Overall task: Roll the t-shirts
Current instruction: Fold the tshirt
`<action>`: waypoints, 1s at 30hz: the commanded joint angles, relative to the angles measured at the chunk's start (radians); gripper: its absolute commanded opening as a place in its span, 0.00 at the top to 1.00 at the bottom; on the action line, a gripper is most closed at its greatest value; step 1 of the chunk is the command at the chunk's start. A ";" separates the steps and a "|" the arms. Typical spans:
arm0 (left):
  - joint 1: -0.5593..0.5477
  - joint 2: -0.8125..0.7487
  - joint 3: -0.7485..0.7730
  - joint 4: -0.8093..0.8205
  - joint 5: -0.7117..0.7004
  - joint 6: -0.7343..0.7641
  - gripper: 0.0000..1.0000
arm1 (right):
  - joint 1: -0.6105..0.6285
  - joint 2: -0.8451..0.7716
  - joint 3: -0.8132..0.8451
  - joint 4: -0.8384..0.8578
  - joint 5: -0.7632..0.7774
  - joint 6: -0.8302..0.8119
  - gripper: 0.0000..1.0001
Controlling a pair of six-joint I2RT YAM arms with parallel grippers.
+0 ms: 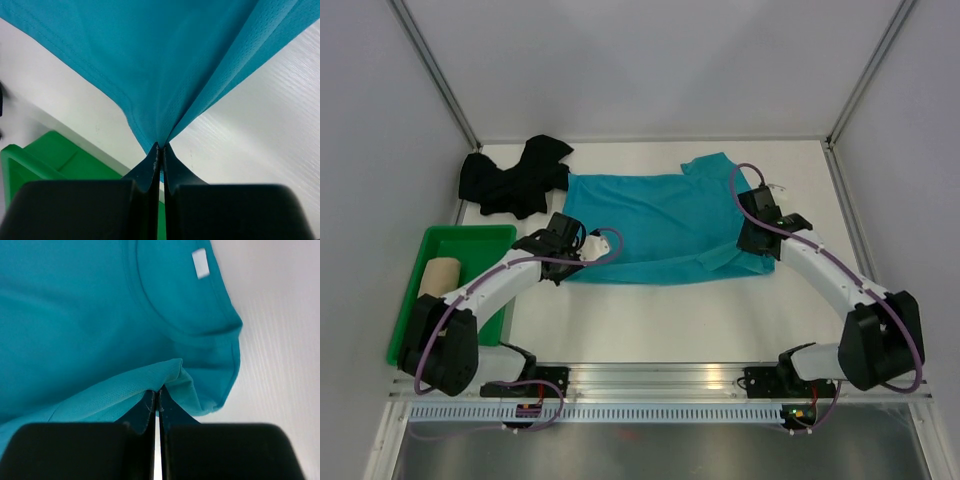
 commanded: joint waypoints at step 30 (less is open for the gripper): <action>0.069 0.373 0.318 0.035 -0.059 0.015 0.85 | -0.079 0.451 0.284 0.203 0.079 -0.231 1.00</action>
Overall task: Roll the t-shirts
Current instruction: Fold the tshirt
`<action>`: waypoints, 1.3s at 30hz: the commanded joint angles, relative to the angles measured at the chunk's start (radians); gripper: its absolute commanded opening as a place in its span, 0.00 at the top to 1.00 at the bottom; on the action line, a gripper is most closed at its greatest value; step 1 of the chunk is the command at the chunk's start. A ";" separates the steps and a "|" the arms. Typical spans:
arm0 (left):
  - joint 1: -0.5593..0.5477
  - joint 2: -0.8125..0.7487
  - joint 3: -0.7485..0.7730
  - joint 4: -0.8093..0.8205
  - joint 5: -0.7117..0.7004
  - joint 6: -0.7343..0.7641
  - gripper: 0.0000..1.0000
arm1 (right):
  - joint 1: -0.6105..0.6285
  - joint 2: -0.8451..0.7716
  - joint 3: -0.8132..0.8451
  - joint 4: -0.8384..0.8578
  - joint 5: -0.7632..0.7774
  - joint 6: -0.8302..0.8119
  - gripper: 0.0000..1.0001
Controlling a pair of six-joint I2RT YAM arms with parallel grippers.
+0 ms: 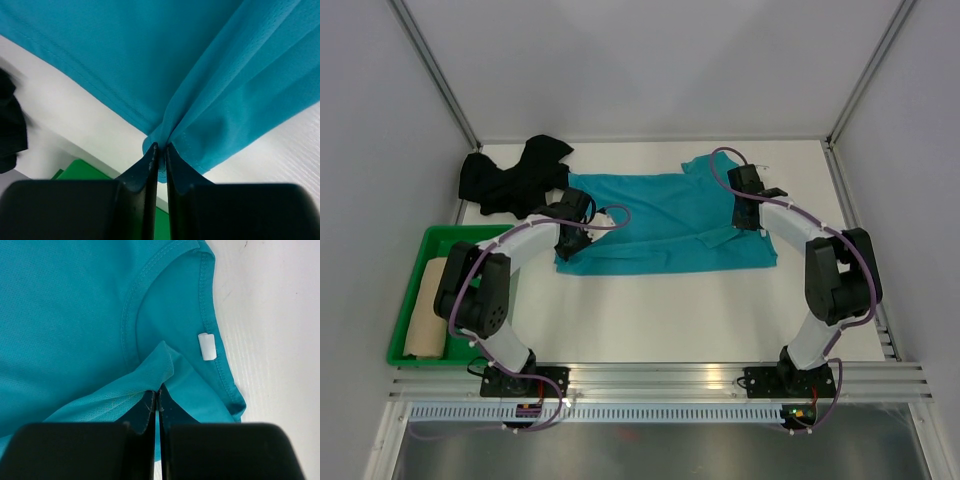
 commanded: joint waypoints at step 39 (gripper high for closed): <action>0.049 -0.004 -0.101 0.163 0.013 -0.132 0.51 | -0.062 0.246 0.302 -0.024 -0.045 0.116 0.58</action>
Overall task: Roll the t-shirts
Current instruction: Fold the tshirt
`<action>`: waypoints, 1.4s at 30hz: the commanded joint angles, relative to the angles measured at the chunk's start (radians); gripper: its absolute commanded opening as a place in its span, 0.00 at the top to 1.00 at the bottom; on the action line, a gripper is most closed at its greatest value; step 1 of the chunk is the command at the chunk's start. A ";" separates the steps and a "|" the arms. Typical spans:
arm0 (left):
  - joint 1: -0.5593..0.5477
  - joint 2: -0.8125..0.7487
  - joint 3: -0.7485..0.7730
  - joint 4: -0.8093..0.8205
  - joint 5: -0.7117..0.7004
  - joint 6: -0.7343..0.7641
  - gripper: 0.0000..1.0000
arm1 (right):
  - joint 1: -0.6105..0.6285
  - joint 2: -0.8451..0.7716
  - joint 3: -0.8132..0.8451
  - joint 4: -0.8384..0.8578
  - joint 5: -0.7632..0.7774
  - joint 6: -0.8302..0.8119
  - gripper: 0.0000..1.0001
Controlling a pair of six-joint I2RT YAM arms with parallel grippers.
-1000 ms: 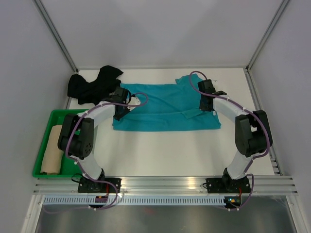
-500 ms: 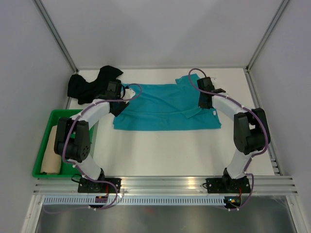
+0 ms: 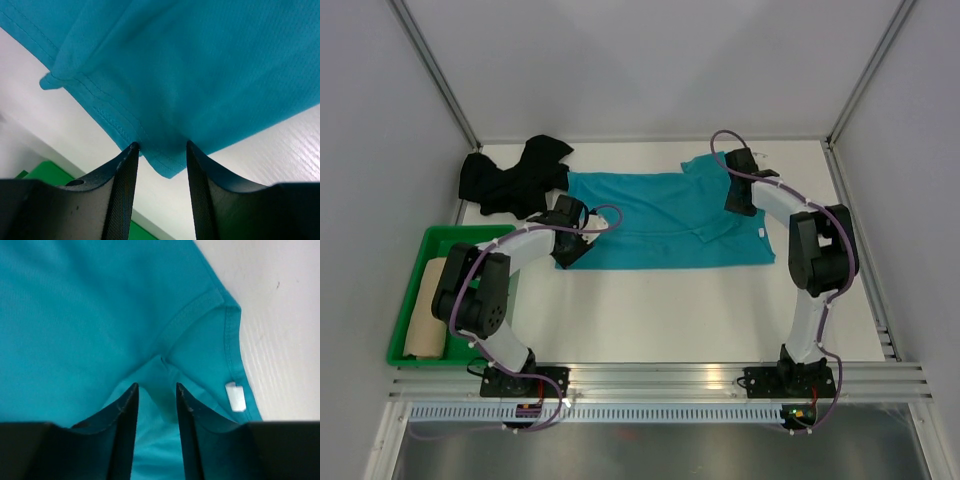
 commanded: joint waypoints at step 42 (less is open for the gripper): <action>0.001 -0.054 -0.031 0.051 -0.008 -0.043 0.50 | 0.057 0.072 0.067 -0.036 -0.164 0.019 1.00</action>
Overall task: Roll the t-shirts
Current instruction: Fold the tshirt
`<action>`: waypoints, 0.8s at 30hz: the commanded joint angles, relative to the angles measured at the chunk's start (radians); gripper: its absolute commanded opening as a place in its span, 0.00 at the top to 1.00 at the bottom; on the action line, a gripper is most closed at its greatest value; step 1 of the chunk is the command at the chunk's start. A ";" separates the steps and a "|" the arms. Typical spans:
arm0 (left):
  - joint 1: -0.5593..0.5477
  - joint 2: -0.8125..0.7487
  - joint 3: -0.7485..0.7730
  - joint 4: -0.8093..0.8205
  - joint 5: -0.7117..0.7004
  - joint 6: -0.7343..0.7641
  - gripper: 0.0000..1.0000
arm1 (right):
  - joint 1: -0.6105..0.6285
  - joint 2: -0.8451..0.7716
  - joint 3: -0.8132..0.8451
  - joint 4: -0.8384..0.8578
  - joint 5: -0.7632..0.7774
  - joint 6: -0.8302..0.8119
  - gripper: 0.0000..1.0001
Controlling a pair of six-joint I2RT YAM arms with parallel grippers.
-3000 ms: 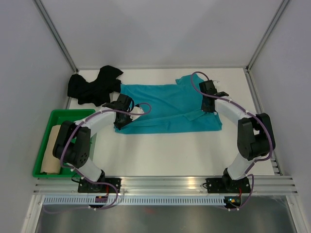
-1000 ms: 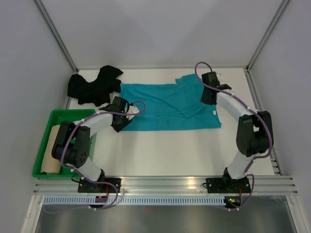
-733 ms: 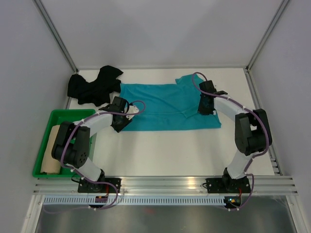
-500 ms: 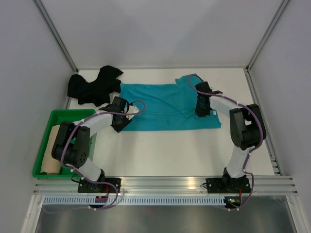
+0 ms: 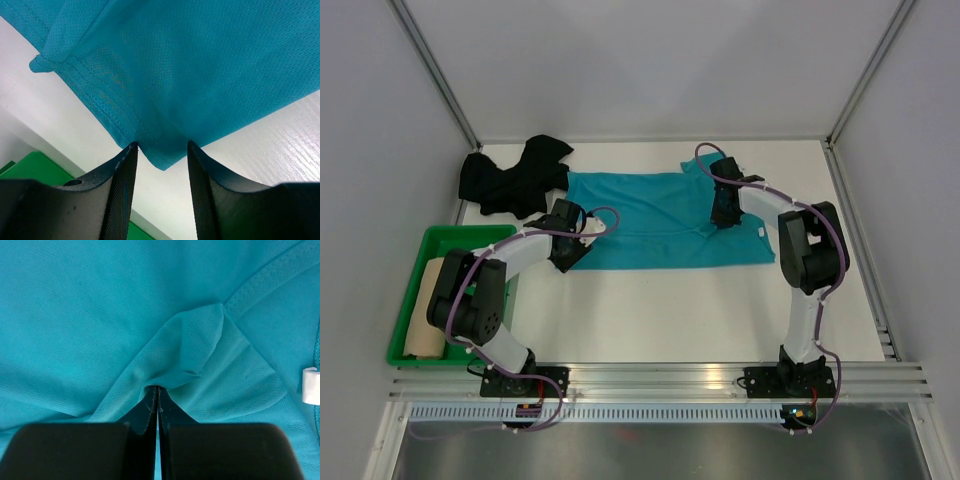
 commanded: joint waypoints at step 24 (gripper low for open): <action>0.001 -0.006 0.033 0.029 -0.029 0.004 0.49 | 0.011 -0.138 0.032 -0.019 0.050 -0.026 1.00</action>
